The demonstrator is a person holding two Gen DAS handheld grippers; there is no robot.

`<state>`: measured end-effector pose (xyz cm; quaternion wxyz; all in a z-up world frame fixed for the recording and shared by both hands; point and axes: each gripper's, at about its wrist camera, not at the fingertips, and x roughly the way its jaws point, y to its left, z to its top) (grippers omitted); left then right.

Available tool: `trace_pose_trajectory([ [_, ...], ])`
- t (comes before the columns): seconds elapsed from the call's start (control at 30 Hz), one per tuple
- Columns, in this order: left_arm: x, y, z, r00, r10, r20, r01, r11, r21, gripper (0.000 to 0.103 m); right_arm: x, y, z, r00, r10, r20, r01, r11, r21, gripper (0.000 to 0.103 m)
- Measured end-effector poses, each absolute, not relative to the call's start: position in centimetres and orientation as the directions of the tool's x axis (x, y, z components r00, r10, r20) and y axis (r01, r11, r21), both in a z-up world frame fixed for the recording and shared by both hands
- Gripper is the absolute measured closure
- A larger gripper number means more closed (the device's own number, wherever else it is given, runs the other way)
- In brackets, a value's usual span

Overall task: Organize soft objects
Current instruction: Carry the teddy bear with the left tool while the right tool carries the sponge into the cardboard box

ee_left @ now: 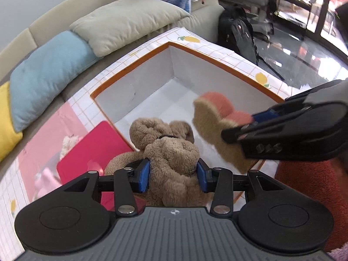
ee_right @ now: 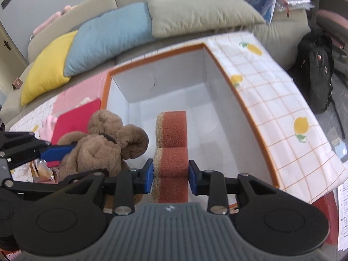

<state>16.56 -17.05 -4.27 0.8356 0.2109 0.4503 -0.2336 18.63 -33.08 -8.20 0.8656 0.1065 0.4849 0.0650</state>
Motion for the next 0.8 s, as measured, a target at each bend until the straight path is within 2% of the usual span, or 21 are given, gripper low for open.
trace_pose_trajectory([
  [0.1,16.8,-18.2,-4.6,0.492,-0.188,-0.85,0.607,0.774,0.18,0.053,19.6,-33.1,-9.5,0.475,0.232,-0.849,0.011,0.963,0.269,0.071],
  [0.2,16.9,-18.5,-5.0,0.466,-0.228,-0.855,0.624,0.77,0.135,0.054,20.2,-33.4,-9.9,0.459,0.237,-0.856,0.035,0.958,0.284,0.071],
  [0.43,17.3,-20.1,-7.4,0.437,-0.167,-0.884,0.658,0.73,0.188,0.053,20.7,-33.7,-11.2,0.4,0.249,-0.882,0.042,0.956,0.289,0.071],
  [0.53,17.2,-20.3,-7.6,0.432,-0.146,-0.89,0.669,0.713,0.208,0.048,20.7,-33.7,-11.5,0.398,0.252,-0.882,0.043,0.956,0.292,0.07],
  [0.57,17.2,-20.3,-7.7,0.434,-0.142,-0.889,0.67,0.711,0.213,0.043,20.8,-33.7,-11.6,0.396,0.254,-0.882,0.041,0.955,0.293,0.069],
  [0.8,16.2,-20.1,-7.1,0.439,-0.157,-0.885,0.695,0.683,0.224,0.039,21.1,-33.4,-12.1,0.378,0.246,-0.892,0.029,0.96,0.277,0.068],
])
